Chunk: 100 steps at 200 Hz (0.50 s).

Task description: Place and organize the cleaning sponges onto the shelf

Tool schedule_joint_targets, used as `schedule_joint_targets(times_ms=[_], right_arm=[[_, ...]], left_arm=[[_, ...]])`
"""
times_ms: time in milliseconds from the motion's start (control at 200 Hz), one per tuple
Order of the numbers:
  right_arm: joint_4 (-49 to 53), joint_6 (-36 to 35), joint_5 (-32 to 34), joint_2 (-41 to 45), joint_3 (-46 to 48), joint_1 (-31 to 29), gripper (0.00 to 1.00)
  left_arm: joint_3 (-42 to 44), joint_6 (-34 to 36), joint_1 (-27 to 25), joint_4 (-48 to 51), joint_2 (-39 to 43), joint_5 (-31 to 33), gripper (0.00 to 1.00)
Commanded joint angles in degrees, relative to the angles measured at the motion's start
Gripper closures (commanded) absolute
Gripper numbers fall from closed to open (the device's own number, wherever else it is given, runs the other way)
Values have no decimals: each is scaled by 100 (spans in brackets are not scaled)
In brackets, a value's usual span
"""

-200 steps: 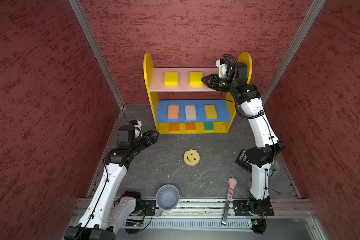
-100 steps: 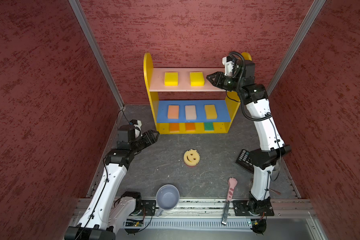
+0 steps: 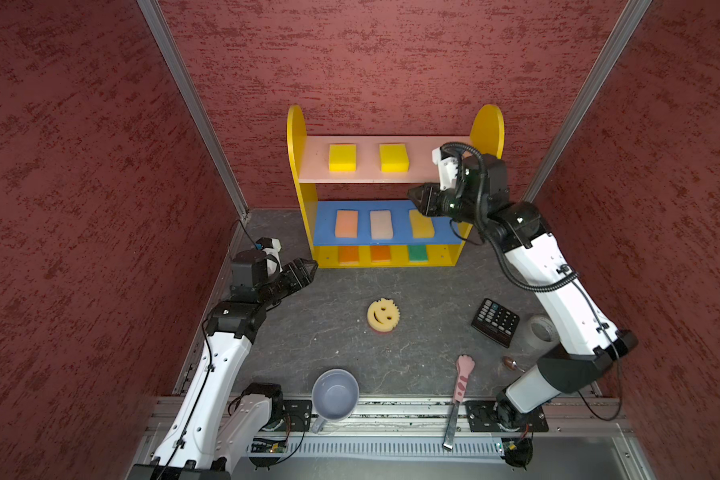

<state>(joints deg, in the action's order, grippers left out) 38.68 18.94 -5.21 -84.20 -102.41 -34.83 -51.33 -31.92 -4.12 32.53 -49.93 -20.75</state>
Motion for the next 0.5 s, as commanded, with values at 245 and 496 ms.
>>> schedule_joint_targets(times_ms=[245, 496], right_arm=[[-2467, 1163, 1695, 1988, 5493, -1041, 51], [-3479, 2317, 960, 1540, 6880, -1182, 49]], left_arm=[[-230, -33, 69, -131, -102, 80, 22], [46, -283, 60, -514, -284, -81, 22]])
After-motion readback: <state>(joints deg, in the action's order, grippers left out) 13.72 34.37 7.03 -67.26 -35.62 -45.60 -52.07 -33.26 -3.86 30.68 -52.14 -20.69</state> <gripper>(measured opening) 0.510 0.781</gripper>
